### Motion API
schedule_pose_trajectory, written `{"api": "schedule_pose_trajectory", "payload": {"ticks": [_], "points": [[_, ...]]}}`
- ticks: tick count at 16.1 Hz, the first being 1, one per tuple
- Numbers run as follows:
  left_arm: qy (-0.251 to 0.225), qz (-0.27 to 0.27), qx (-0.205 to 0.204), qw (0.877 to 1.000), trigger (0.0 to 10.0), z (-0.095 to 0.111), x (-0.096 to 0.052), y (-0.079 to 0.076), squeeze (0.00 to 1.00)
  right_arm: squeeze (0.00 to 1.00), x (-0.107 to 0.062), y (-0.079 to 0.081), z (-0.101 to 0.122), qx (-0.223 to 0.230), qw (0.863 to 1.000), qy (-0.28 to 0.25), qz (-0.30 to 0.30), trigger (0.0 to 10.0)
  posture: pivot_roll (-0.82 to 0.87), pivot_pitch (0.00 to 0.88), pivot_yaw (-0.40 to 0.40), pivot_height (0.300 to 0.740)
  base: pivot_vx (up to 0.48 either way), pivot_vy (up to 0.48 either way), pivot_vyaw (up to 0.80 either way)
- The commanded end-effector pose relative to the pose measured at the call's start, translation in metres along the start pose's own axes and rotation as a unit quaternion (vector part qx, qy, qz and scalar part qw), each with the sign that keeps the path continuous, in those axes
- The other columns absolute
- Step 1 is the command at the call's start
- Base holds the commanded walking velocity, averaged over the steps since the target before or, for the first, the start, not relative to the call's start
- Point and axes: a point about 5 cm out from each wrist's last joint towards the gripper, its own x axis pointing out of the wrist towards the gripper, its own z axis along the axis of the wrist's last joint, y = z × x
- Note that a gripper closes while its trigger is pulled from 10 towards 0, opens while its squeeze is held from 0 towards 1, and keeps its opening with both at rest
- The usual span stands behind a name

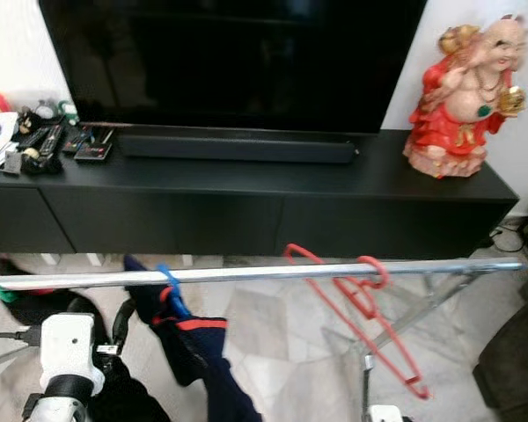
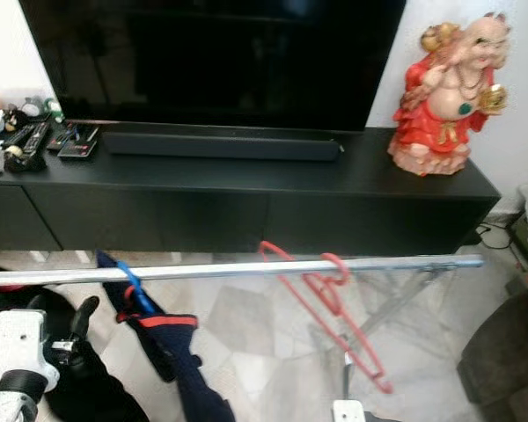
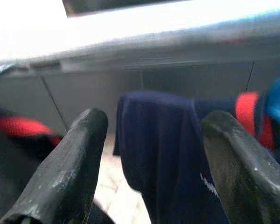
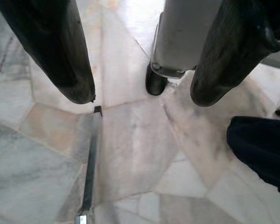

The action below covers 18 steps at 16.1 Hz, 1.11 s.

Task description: Hang hanger

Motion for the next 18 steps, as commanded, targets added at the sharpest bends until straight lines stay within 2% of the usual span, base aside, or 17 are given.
{"api": "schedule_pose_trajectory", "payload": {"ticks": [1,16,18], "points": [[-0.007,0.003,0.0,1.0,10.0,0.004,0.0,0.002,0.0,0.0,0.0,0.005,-0.005,0.006,1.0,0.008,0.006,10.0,0.03,0.103,-0.031,0.74,0.0,0.0,0.0],[0.008,-0.035,-0.007,0.999,10.0,0.0,-0.005,-0.006,0.0,0.0,0.0,0.005,-0.005,0.007,1.0,0.009,0.008,10.0,0.03,0.107,-0.031,0.74,0.0,0.0,0.0],[0.008,-0.042,-0.007,0.999,10.0,0.0,-0.005,-0.008,0.0,0.0,0.0,0.005,-0.005,0.007,1.0,0.009,0.007,10.0,0.03,0.106,-0.03,0.74,0.0,-0.302,0.0]]}}
